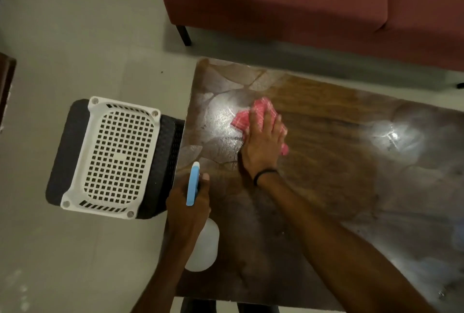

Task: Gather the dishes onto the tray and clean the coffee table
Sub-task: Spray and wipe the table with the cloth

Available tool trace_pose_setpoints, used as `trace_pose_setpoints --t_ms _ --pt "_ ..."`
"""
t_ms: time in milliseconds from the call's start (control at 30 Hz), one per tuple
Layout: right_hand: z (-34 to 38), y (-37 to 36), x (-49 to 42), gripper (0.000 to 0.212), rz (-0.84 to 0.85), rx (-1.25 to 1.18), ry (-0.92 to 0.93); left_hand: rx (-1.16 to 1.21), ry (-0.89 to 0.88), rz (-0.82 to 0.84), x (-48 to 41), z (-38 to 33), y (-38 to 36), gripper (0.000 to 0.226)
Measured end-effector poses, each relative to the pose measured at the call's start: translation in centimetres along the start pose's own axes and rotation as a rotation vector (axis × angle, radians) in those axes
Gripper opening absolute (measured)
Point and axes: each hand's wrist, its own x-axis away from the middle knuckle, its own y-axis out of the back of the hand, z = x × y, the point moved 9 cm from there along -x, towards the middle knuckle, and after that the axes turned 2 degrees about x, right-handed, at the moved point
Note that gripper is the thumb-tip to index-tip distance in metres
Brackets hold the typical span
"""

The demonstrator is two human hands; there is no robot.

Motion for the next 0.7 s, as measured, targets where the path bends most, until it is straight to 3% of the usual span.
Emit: trace_pose_setpoints --t_ms 100,233,333,400,433,467,533,600,633,700 --pt "2.3 -1.2 4.3 0.064 0.088 0.022 0.224 0.007 -0.044 0.025 -1.0 -0.9 -0.4 0.032" --pt "4.3 -1.1 -3.8 0.059 0.097 0.123 0.503 -0.004 -0.004 0.035 -2.4 -1.4 -1.3 0.029" --pt "-0.7 0.7 -8.6 0.055 0.005 0.065 0.200 0.038 0.009 0.030 -3.4 -2.3 -1.6 0.025" --pt "-3.5 1.5 -5.1 0.058 -0.072 0.004 -0.055 0.052 -0.005 0.007 -4.1 -3.0 -1.3 0.027" --pt "-3.2 1.3 -2.3 0.061 -0.068 -0.007 -0.098 0.049 -0.019 -0.006 -4.6 -3.4 -1.2 0.028" --pt "-1.8 0.9 -0.1 0.063 -0.030 -0.019 -0.063 0.044 -0.034 -0.020 -5.1 -3.7 -1.1 0.030" --pt "2.6 -0.5 0.7 0.066 0.067 -0.039 0.184 0.039 -0.066 -0.029 -5.8 -4.1 -1.4 0.033" --pt "5.5 -0.6 -4.4 0.065 0.081 0.016 0.394 0.043 -0.065 -0.029 -6.5 -4.5 -1.7 0.033" --pt "5.7 -0.1 -7.5 0.061 0.071 0.037 0.410 0.049 -0.067 -0.032 -6.7 -4.8 -1.7 0.032" --pt "1.9 1.3 -12.5 0.055 0.014 0.039 0.228 0.090 -0.052 -0.039 -7.0 -4.9 -1.9 0.031"
